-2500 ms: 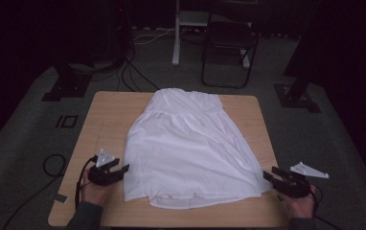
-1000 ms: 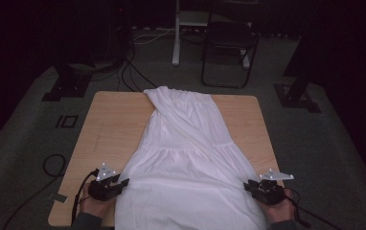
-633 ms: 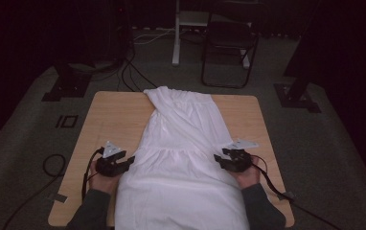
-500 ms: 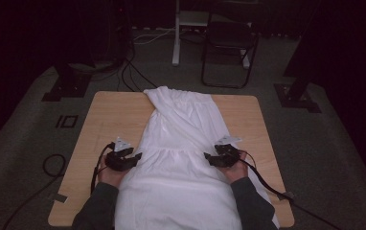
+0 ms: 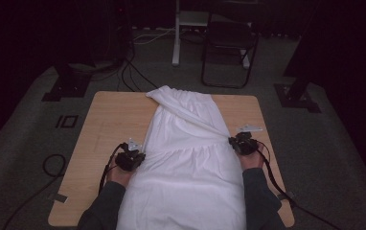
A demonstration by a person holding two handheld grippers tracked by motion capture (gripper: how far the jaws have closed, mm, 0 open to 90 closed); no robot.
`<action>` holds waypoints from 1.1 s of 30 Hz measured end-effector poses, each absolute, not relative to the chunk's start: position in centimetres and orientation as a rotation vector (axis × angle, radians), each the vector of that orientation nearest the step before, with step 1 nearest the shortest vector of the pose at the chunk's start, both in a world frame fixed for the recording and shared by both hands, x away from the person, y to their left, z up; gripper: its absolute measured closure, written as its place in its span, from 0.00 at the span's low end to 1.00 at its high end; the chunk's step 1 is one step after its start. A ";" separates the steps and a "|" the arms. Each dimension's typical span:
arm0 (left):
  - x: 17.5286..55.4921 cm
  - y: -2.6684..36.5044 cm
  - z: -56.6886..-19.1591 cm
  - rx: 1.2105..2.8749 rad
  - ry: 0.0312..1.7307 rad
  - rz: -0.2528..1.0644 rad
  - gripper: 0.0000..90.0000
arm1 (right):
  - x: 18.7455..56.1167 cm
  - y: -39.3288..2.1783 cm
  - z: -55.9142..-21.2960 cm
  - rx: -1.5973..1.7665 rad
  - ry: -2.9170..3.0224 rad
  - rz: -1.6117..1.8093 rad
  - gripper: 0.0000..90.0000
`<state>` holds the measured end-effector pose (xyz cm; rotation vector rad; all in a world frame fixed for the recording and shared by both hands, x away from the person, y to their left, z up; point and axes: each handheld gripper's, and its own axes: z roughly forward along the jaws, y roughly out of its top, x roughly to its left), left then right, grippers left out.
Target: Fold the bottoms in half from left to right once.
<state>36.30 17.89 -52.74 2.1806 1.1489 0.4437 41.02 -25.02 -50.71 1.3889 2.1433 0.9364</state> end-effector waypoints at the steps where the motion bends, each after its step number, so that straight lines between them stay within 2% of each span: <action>1: 36.5 17.8 -52.5 2.175 1.134 0.441 0.85 | 41.2 -24.9 -51.2 1.397 2.153 0.910 0.96; 2: 36.7 17.7 -52.3 2.170 1.125 0.449 0.70 | 41.4 -24.9 -52.0 1.419 2.161 0.886 0.95; 4: 37.4 17.6 -51.6 2.145 1.124 0.487 0.58 | 41.6 -25.3 -52.8 1.461 2.156 0.886 0.93; 8: 40.2 16.8 -50.8 2.062 1.157 0.473 0.50 | 41.7 -25.8 -53.7 1.493 2.161 0.897 0.90; 13: 43.4 15.6 -52.8 2.062 1.265 0.436 0.47 | 41.7 -26.0 -53.8 1.460 2.171 0.903 0.88; 14: 43.5 15.6 -53.1 2.069 1.268 0.424 0.51 | 41.6 -26.0 -53.8 1.459 2.167 0.907 0.88; 17: 42.8 16.4 -53.6 2.055 1.256 0.409 0.91 | 41.3 -26.1 -53.9 1.460 2.163 0.917 0.90; 18: 42.5 16.6 -53.6 2.051 1.257 0.406 0.97 | 41.0 -26.2 -53.9 1.453 2.161 0.916 0.91; 24: 38.4 17.9 -53.7 2.049 1.234 0.416 0.98 | 37.7 -26.8 -53.9 1.409 2.190 0.905 0.94; 33: 30.9 17.9 -53.4 2.179 1.093 0.410 0.98 | 30.7 -27.6 -53.8 1.356 2.263 0.908 0.99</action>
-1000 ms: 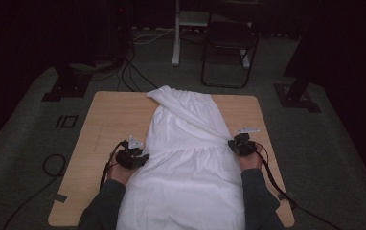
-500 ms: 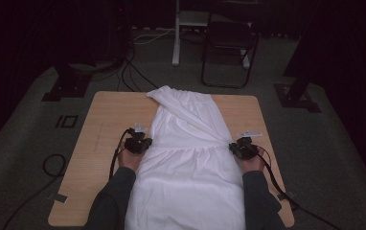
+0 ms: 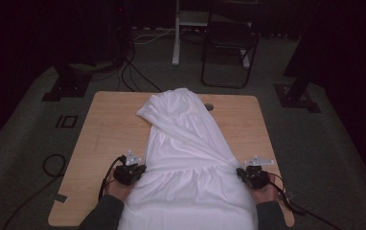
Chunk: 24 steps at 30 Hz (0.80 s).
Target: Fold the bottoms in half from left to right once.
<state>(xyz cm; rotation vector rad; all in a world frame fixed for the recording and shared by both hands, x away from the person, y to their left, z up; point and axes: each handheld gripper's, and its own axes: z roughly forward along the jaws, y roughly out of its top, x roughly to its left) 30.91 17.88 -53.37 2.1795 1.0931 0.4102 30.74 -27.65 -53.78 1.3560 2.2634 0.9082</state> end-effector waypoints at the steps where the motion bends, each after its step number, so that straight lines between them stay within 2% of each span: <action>1: 30.6 17.9 -53.4 2.176 1.090 0.410 0.97 | 30.1 -27.7 -53.7 1.355 2.278 0.905 0.99; 2: 30.4 18.0 -53.3 2.172 1.082 0.420 0.95 | 29.8 -27.7 -53.6 1.358 2.290 0.900 0.98; 4: 30.6 18.2 -53.2 2.133 1.080 0.441 0.82 | 29.6 -27.6 -53.3 1.369 2.313 0.895 0.82; 5: 30.8 18.3 -53.1 2.117 1.085 0.445 0.77 | 29.8 -27.5 -52.9 1.359 2.292 0.914 0.70; 8: 31.8 18.4 -53.2 2.061 1.128 0.460 0.67 | 31.1 -26.4 -51.6 1.310 2.260 0.979 0.55; 11: 32.5 18.3 -53.5 2.050 1.148 0.452 0.63 | 33.1 -23.8 -50.6 1.183 2.295 0.989 0.48; 18: 32.2 17.6 -54.0 2.086 1.117 0.464 0.59 | 38.0 -17.1 -51.1 1.032 2.390 0.974 0.42; 20: 32.1 17.5 -54.1 2.097 1.116 0.469 0.58 | 39.1 -15.7 -51.7 1.004 2.427 0.924 0.47; 23: 32.1 17.5 -54.1 2.106 1.118 0.468 0.58 | 40.6 -16.2 -51.5 1.059 2.364 0.857 0.93; 24: 32.1 17.5 -54.1 2.105 1.121 0.464 0.58 | 40.9 -16.9 -51.1 1.103 2.316 0.888 0.99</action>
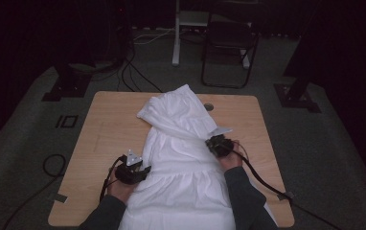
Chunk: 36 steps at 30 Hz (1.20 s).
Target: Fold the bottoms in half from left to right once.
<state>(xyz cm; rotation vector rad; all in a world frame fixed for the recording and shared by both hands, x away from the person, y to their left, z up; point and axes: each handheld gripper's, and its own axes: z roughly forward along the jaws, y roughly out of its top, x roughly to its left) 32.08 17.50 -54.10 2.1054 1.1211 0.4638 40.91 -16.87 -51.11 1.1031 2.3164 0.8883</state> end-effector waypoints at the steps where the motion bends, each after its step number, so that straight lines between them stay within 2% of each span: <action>1: 32.1 17.5 -54.1 2.106 1.123 0.462 0.59 | 41.3 -18.1 -50.3 1.186 2.221 0.933 0.99; 5: 32.1 17.4 -54.0 2.111 1.124 0.443 0.59 | 42.5 -21.6 -50.1 1.352 2.110 0.967 0.98; 11: 32.8 17.7 -53.2 2.098 1.124 0.452 0.57 | 43.2 -21.9 -53.0 1.400 2.188 0.900 0.94; 12: 35.5 17.3 -51.3 2.053 1.100 0.459 0.53 | 43.2 -21.8 -53.8 1.398 2.196 0.897 0.91; 15: 38.4 15.9 -51.1 2.061 1.083 0.458 0.50 | 43.4 -22.0 -53.7 1.399 2.205 0.884 0.86; 20: 41.1 14.1 -53.7 2.138 1.143 0.443 0.48 | 43.3 -22.2 -53.7 1.392 2.211 0.902 0.90; 21: 41.0 14.3 -53.9 2.109 1.136 0.434 0.48 | 43.1 -22.2 -53.8 1.387 2.212 0.906 0.91; 22: 40.8 14.5 -54.0 2.106 1.122 0.439 0.54 | 43.0 -22.2 -53.8 1.379 2.219 0.906 0.93; 24: 40.3 14.9 -53.8 2.112 1.126 0.432 0.83 | 42.5 -22.3 -53.8 1.367 2.229 0.909 0.96; 26: 39.3 15.2 -53.9 2.105 1.113 0.420 0.94 | 41.9 -22.5 -53.7 1.366 2.241 0.913 0.97; 31: 35.7 15.4 -54.0 2.123 1.059 0.403 0.96 | 39.1 -23.4 -53.7 1.363 2.263 0.930 0.98; 36: 31.5 15.5 -54.1 2.131 0.997 0.327 0.95 | 35.2 -24.2 -53.6 1.350 2.311 0.927 0.99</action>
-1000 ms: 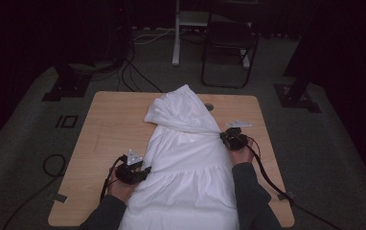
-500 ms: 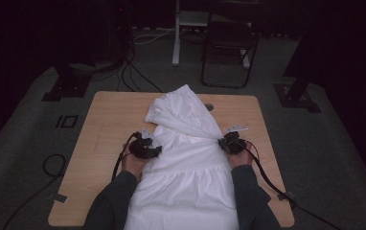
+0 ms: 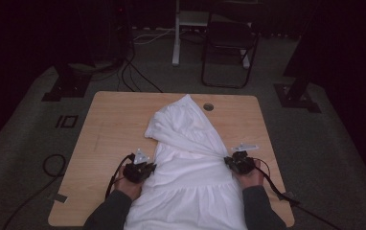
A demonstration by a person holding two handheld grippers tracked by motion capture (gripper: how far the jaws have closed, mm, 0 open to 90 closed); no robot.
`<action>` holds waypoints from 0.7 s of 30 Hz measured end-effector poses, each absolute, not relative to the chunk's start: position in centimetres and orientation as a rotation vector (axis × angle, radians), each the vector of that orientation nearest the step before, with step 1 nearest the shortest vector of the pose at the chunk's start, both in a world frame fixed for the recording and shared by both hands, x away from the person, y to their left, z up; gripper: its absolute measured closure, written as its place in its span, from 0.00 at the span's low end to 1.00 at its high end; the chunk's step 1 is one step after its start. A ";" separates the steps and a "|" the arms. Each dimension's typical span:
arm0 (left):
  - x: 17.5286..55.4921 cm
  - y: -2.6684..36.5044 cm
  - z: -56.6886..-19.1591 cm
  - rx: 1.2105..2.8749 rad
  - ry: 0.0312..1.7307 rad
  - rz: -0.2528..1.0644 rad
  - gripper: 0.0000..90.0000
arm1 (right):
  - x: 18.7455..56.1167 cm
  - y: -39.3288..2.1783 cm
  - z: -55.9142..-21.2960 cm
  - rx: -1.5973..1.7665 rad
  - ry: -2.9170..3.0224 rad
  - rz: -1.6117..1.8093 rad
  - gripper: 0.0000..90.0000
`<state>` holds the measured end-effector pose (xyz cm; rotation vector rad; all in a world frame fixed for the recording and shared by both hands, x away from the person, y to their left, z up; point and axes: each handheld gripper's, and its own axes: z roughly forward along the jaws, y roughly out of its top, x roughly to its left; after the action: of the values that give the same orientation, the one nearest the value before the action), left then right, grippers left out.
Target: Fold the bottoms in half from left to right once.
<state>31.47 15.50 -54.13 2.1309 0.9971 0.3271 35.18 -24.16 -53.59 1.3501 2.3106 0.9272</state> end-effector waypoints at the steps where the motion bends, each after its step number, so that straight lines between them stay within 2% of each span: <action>1: 31.0 15.6 -54.1 2.132 0.993 0.319 0.94 | 34.5 -24.4 -53.6 1.360 2.316 0.928 0.99; 5: 31.0 15.3 -54.2 2.137 0.974 0.340 0.93 | 32.6 -24.8 -53.3 1.393 2.333 0.903 0.96; 8: 31.3 15.0 -54.3 2.117 0.982 0.349 0.91 | 32.2 -24.2 -52.5 1.291 2.298 0.944 0.70; 11: 31.4 14.7 -54.4 2.124 0.975 0.372 0.91 | 32.7 -22.6 -51.1 1.196 2.279 1.004 0.59; 16: 31.3 14.6 -54.4 2.120 0.973 0.383 0.91 | 34.8 -17.6 -49.9 1.043 2.337 1.105 0.49; 21: 31.2 14.6 -54.5 2.117 0.972 0.399 0.91 | 36.8 -13.1 -51.1 0.958 2.426 1.095 0.44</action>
<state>31.16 14.59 -54.49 2.1167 0.9716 0.3990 36.84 -13.09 -51.07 0.9583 2.4263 1.0955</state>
